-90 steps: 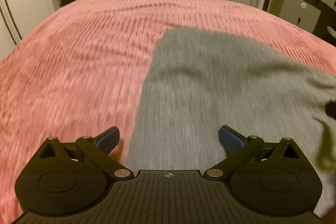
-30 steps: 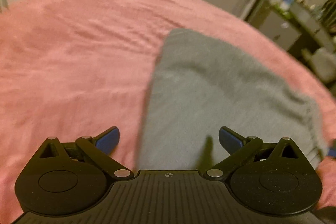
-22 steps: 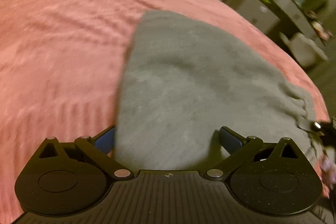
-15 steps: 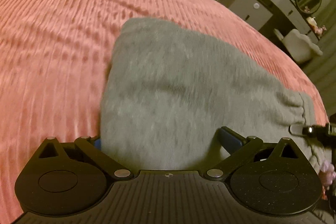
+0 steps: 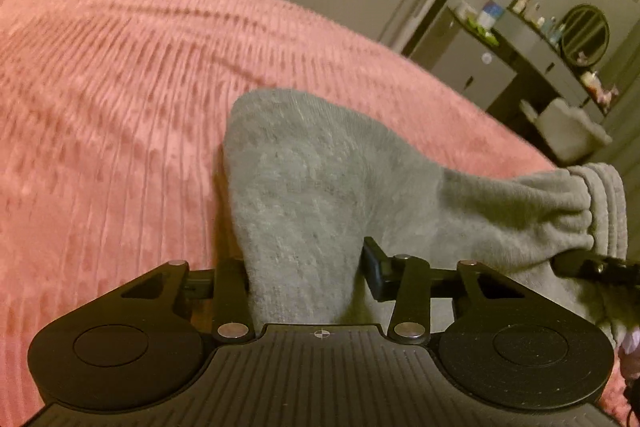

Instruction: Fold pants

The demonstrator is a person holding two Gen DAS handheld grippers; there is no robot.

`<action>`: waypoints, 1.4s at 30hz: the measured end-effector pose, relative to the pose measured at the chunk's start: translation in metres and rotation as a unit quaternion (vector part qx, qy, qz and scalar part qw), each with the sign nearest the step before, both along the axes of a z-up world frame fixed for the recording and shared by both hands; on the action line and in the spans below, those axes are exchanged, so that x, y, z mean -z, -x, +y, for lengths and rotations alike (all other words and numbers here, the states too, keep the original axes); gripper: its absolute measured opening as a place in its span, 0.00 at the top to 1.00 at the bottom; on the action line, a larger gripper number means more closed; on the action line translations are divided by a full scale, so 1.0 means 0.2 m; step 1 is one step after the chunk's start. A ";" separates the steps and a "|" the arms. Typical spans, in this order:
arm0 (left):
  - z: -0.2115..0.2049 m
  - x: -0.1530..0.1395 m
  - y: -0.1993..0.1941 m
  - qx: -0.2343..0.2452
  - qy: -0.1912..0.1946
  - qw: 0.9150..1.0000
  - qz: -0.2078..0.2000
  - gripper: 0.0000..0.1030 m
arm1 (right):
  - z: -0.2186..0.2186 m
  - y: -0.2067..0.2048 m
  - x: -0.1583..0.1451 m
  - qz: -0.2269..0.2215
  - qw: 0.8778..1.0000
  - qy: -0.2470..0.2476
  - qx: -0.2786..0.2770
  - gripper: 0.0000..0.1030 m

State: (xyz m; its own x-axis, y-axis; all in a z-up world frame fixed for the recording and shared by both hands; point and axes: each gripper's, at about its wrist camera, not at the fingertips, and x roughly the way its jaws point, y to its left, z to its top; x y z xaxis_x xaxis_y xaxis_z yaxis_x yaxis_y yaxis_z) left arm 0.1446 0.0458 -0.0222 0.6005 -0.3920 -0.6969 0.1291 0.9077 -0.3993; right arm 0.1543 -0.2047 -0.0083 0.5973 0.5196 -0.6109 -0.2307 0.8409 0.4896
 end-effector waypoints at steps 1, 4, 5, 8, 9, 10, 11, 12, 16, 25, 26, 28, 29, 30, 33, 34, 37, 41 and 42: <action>0.02 -0.03 0.00 -0.005 0.007 1.000 -0.005 0.62 | 0.01 -0.03 -0.04 -0.008 1.000 -0.001 -0.002 0.54; 0.05 -0.12 -0.01 -0.026 0.036 0.999 -0.027 0.65 | 0.04 -0.08 -0.14 -0.035 0.999 0.011 0.002 0.54; 0.05 -0.15 -0.02 -0.035 0.025 0.998 -0.038 0.58 | 0.04 -0.10 -0.17 -0.043 0.999 0.015 0.008 0.52; 0.02 -0.21 -0.03 -0.101 -0.087 0.989 -0.067 0.30 | 0.03 -0.19 -0.21 -0.046 0.996 0.049 0.052 0.39; 0.01 -0.22 -0.02 -0.113 -0.121 0.983 -0.076 0.28 | 0.03 -0.21 -0.21 -0.038 0.993 0.070 0.089 0.34; 0.01 -0.23 0.00 -0.115 -0.141 0.980 -0.084 0.24 | 0.02 -0.21 -0.20 -0.038 0.989 0.081 0.114 0.34; 0.00 -0.23 0.02 -0.111 -0.143 0.980 -0.087 0.18 | 0.02 -0.19 -0.20 -0.043 0.985 0.094 0.135 0.33; 0.00 -0.22 0.05 -0.105 -0.135 0.982 -0.085 0.16 | 0.01 -0.16 -0.19 -0.048 0.982 0.105 0.150 0.33; -0.05 -0.15 0.18 -0.099 -0.101 0.987 -0.070 0.14 | 0.02 0.02 -0.14 -0.063 0.985 0.082 0.141 0.33; -0.26 0.05 0.41 -0.082 -0.146 0.985 -0.038 0.11 | -0.02 0.14 0.08 0.041 0.982 -0.064 0.172 0.46; -0.27 0.04 0.42 -0.084 -0.150 0.984 -0.037 0.11 | -0.02 0.11 0.10 0.054 0.981 -0.077 0.169 0.46; -0.26 0.00 0.46 -0.092 -0.144 0.985 -0.036 0.11 | -0.01 0.08 0.12 0.082 0.975 -0.085 0.187 0.52; -0.24 -0.02 0.48 -0.094 -0.132 0.986 -0.039 0.10 | -0.02 0.09 0.11 0.083 0.972 -0.091 0.202 0.53; -0.23 -0.02 0.50 -0.098 -0.121 0.987 -0.040 0.10 | -0.03 0.10 0.10 0.080 0.969 -0.099 0.213 0.53; -0.19 -0.02 0.55 -0.123 -0.119 0.985 -0.021 0.10 | -0.05 0.21 0.07 0.063 0.962 -0.092 0.248 0.40; -0.18 -0.01 0.55 -0.134 -0.116 0.984 -0.009 0.10 | -0.07 0.22 0.08 0.061 0.961 -0.087 0.255 0.37; -0.17 0.01 0.53 -0.146 -0.140 0.979 0.022 0.10 | -0.10 0.21 0.16 0.083 0.957 -0.123 0.248 0.36; -0.19 0.04 0.51 -0.120 -0.148 0.981 0.043 0.10 | -0.11 0.15 0.25 0.097 0.944 -0.178 0.259 0.31; -0.18 0.06 0.50 -0.124 -0.145 0.980 0.052 0.10 | -0.11 0.13 0.28 0.099 0.941 -0.185 0.266 0.30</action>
State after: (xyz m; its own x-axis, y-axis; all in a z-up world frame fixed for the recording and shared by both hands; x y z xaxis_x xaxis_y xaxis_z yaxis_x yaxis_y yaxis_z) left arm 0.0439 0.0102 -0.0335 0.5714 -0.0193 -0.8205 -0.1371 0.9834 -0.1186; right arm 0.1286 -0.2267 -0.0635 0.7262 0.3793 -0.5733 0.3009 0.5744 0.7613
